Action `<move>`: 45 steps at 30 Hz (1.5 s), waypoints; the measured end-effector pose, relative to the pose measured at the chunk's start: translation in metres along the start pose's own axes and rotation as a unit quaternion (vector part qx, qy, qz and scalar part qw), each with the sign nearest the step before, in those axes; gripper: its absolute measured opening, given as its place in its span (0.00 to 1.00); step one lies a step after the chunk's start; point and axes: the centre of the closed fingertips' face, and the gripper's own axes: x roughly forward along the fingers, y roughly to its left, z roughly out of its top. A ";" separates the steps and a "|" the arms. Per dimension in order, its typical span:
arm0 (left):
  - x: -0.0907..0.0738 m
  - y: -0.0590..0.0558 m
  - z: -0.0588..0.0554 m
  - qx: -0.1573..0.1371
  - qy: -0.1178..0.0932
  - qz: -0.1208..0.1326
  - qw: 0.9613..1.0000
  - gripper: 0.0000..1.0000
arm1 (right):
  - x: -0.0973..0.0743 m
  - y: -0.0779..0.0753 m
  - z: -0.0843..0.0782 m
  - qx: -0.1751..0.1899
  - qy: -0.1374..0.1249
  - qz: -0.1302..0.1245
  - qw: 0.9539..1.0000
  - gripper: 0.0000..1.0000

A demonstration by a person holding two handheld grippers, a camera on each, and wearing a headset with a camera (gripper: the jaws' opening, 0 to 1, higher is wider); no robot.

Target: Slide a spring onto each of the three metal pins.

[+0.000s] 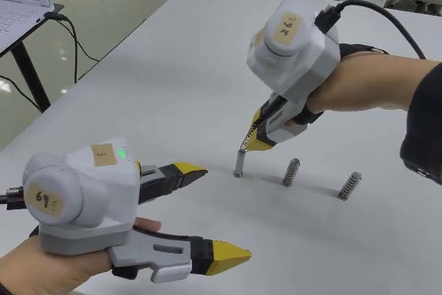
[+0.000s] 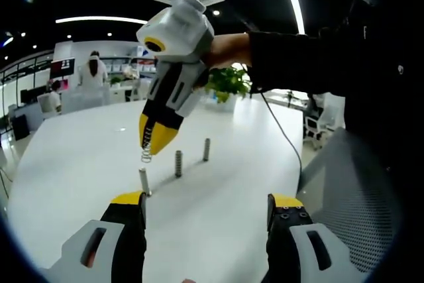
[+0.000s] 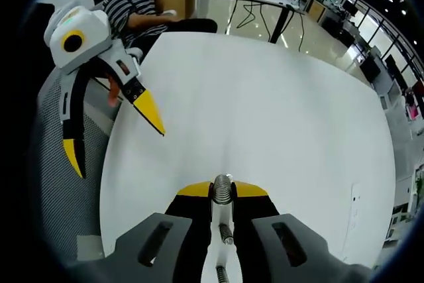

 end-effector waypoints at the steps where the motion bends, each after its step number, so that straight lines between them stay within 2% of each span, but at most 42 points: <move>1: 0.000 0.000 0.000 0.000 0.000 0.000 1.000 0.70 | 0.001 -0.001 0.000 0.001 0.001 0.001 1.000 0.08; 7: -0.001 0.000 0.000 -0.002 0.000 -0.001 1.000 0.70 | 0.010 -0.005 -0.004 0.002 0.011 0.004 1.000 0.08; 16: -0.001 -0.001 0.000 -0.004 -0.002 -0.003 1.000 0.70 | 0.015 -0.006 -0.005 0.006 0.016 0.008 1.000 0.08; 26: -0.002 -0.002 0.001 -0.004 -0.004 -0.003 1.000 0.69 | 0.021 -0.005 -0.006 0.005 0.023 0.014 1.000 0.08; 45: -0.001 -0.003 -0.001 -0.003 0.000 -0.004 1.000 0.69 | 0.046 -0.001 -0.014 0.002 0.055 0.027 0.998 0.08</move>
